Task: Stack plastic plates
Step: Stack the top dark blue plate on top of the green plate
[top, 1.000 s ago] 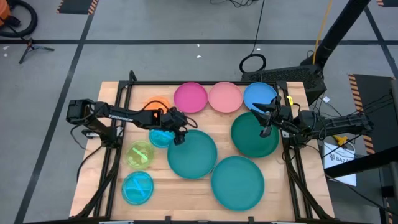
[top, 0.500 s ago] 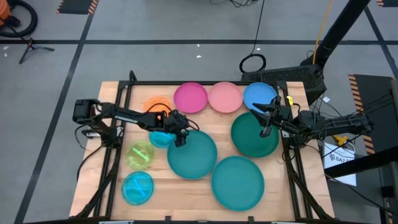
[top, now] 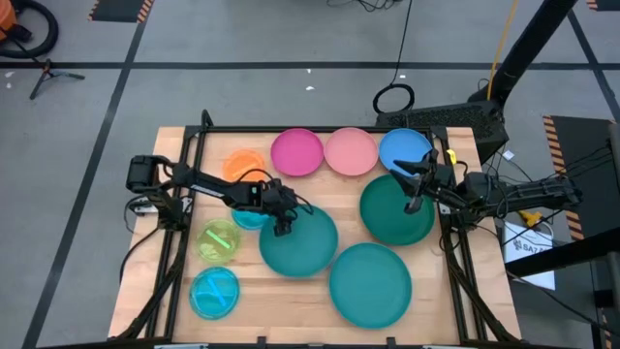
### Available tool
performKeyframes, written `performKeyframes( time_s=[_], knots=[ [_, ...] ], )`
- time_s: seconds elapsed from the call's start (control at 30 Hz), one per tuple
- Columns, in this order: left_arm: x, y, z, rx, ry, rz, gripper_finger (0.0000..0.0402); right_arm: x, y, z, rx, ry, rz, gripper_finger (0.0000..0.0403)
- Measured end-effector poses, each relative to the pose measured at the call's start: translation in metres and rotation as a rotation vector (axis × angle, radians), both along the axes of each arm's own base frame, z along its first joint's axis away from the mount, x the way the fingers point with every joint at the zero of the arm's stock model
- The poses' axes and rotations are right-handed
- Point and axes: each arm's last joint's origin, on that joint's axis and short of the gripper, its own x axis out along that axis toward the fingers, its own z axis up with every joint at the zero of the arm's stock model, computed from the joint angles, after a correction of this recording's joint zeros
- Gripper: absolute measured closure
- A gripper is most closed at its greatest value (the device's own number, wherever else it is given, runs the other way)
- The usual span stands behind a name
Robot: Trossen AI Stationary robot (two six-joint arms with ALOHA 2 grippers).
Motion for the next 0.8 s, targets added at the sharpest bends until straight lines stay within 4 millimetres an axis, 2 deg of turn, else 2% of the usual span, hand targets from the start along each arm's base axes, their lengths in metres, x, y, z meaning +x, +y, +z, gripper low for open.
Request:
performKeyframes(
  time_s=[0.2, 0.57, 0.8],
  knots=[
    [0.0003, -0.0008, 0.0002, 0.000, -0.004, -0.003, 0.0147, 0.0001, -0.0002, -0.0007, 0.001, 0.008, -0.007, 0.0280],
    [0.0006, -0.0005, 0.0010, -0.002, -0.010, 0.014, 0.0287, 0.0001, -0.0002, -0.0007, 0.001, 0.007, -0.007, 0.0280],
    [0.0011, -0.0008, 0.0034, -0.026, -0.027, 0.033, 0.0355, 0.0001, -0.0002, -0.0007, 0.001, 0.007, -0.007, 0.0280]
  ],
)
